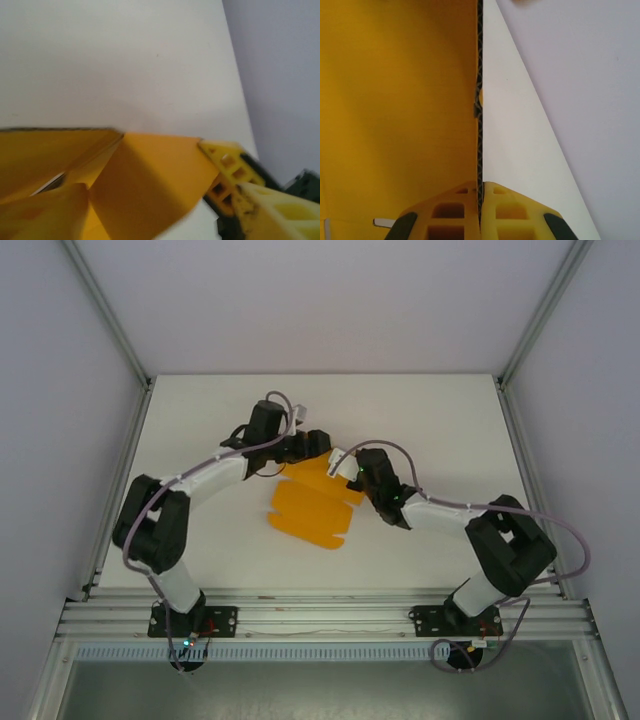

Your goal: Assemble paper box

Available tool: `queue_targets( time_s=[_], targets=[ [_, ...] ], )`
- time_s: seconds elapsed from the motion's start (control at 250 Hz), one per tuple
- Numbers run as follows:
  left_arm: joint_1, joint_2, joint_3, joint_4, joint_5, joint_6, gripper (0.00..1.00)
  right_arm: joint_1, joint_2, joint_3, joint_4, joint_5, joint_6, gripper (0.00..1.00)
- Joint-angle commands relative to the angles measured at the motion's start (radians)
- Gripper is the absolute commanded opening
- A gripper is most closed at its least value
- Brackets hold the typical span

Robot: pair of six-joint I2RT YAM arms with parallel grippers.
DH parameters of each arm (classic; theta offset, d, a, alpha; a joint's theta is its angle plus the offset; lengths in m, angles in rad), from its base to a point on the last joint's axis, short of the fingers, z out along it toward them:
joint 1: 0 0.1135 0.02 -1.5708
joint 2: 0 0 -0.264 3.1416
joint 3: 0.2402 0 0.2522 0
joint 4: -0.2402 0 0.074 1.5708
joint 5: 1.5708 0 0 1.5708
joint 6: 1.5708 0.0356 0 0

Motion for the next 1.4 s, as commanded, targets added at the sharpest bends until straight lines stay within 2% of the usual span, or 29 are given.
queue_targets(
  time_s=[0.0, 0.02, 0.156, 0.34, 0.492, 0.664, 0.955, 1.103, 1.307, 1.395],
  targets=[
    [0.024, -0.152, -0.078, -0.095, -0.185, 0.112, 0.97, -0.012, -0.062, -0.014, -0.015, -0.011, 0.021, 0.00],
    [0.032, -0.178, -0.102, -0.097, -0.207, 0.117, 1.00, -0.015, -0.069, -0.015, -0.026, -0.014, 0.024, 0.00],
    [0.143, -0.321, -0.263, -0.096, -0.290, 0.118, 1.00, -0.038, -0.112, -0.031, -0.062, -0.060, 0.050, 0.00],
    [0.259, -0.323, -0.354, -0.133, -0.387, 0.128, 1.00, -0.072, -0.187, -0.032, -0.135, -0.194, 0.130, 0.00],
    [0.278, -0.263, -0.382, 0.007, -0.324, 0.127, 1.00, -0.082, -0.189, -0.015, -0.192, -0.238, 0.153, 0.00],
    [0.273, -0.195, -0.395, 0.213, -0.136, 0.162, 1.00, -0.084, -0.165, 0.000, -0.184, -0.248, 0.169, 0.00],
    [0.228, -0.141, -0.433, 0.326, 0.036, 0.210, 0.98, -0.099, -0.137, 0.025, -0.130, -0.272, 0.254, 0.00],
    [0.212, -0.136, -0.471, 0.416, 0.067, 0.172, 0.98, -0.112, -0.135, 0.033, -0.122, -0.311, 0.311, 0.00],
    [0.212, -0.128, -0.475, 0.432, 0.062, 0.161, 0.96, -0.135, -0.171, 0.014, -0.119, -0.363, 0.348, 0.00],
    [0.214, -0.131, -0.462, 0.404, 0.050, 0.160, 0.96, -0.151, -0.189, 0.024, -0.171, -0.399, 0.358, 0.00]
  ],
)
